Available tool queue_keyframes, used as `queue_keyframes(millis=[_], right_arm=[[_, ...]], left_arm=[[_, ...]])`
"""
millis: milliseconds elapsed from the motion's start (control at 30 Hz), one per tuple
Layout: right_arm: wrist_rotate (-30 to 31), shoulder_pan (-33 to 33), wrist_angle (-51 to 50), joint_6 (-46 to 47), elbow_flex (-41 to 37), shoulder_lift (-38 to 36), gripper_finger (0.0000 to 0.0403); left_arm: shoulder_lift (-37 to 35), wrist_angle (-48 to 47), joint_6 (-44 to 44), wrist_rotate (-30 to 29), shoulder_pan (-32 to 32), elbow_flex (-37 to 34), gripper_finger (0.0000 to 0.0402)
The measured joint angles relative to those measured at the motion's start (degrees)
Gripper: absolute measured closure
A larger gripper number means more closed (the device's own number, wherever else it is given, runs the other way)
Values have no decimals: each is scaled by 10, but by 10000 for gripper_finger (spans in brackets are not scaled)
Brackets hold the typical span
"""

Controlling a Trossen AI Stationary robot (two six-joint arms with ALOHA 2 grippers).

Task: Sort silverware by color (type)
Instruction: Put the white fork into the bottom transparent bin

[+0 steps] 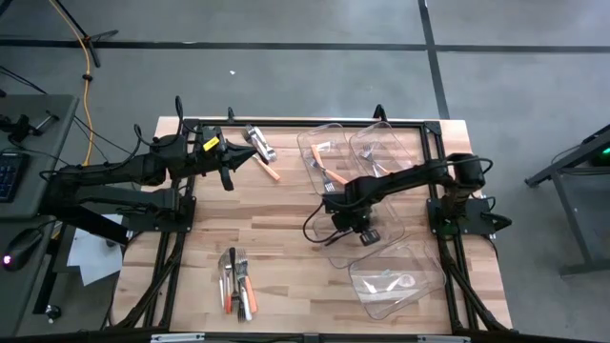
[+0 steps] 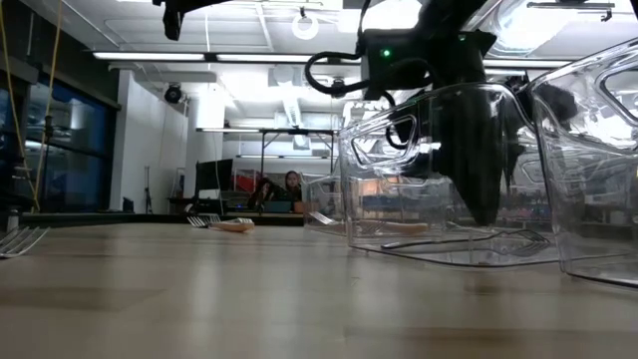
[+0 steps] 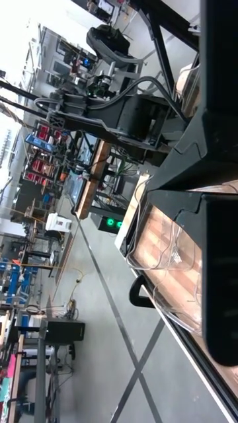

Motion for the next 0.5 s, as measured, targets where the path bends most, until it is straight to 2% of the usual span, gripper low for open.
queue_keyframes(millis=[233, 500], right_arm=[[-2, 0, -33, 2, -1, -51, 400], [-2, 0, -21, 42, -21, -134, 402]], left_arm=[[0, 0, 0, 0, 0, 0, 401], [0, -1, 0, 0, 0, 0, 401]])
